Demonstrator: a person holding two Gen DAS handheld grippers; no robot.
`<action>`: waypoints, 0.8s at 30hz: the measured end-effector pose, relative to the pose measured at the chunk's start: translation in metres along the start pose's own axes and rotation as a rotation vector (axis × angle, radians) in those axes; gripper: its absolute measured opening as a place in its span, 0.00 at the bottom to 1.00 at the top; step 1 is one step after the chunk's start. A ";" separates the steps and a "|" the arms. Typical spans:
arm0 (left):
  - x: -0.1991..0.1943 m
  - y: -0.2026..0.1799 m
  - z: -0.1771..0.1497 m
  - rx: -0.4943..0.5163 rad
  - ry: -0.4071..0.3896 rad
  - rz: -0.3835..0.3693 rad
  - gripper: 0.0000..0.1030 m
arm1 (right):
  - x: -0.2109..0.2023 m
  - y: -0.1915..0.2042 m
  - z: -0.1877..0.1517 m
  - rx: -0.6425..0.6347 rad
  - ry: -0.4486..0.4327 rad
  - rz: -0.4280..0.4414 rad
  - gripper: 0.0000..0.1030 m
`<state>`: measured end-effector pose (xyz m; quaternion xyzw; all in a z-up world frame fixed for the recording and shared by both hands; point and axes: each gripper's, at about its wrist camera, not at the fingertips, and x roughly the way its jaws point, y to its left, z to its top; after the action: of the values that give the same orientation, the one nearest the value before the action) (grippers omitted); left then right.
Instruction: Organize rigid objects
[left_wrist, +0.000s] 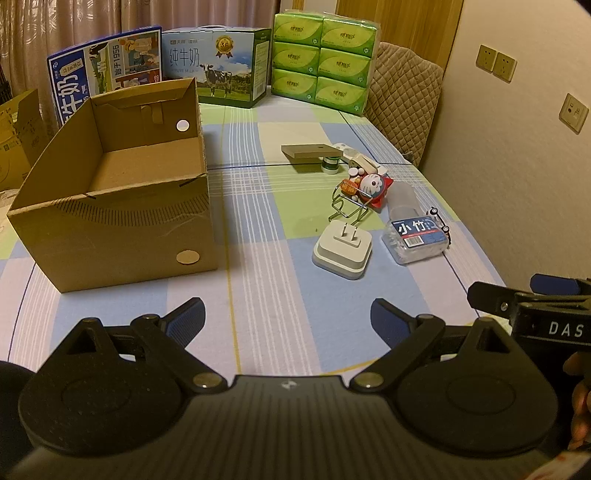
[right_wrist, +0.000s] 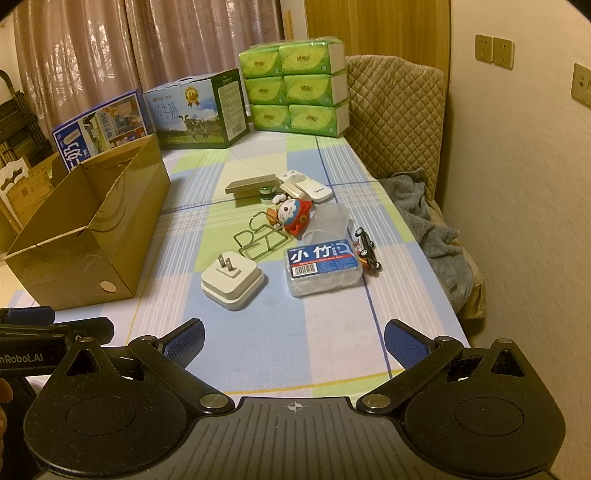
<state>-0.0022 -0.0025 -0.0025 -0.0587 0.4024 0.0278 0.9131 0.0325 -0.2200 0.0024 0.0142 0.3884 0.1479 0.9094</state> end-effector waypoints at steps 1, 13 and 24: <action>0.000 0.000 0.000 0.001 0.000 0.001 0.91 | 0.000 0.000 0.000 0.000 0.000 -0.001 0.98; -0.002 -0.001 0.001 -0.002 -0.001 -0.002 0.92 | 0.000 -0.001 0.000 0.001 0.001 -0.001 0.98; -0.002 0.000 0.002 -0.002 -0.002 -0.003 0.91 | 0.002 0.000 -0.001 0.001 0.003 0.000 0.98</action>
<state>-0.0019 -0.0026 0.0002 -0.0603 0.4016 0.0271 0.9134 0.0330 -0.2195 0.0010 0.0143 0.3899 0.1478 0.9088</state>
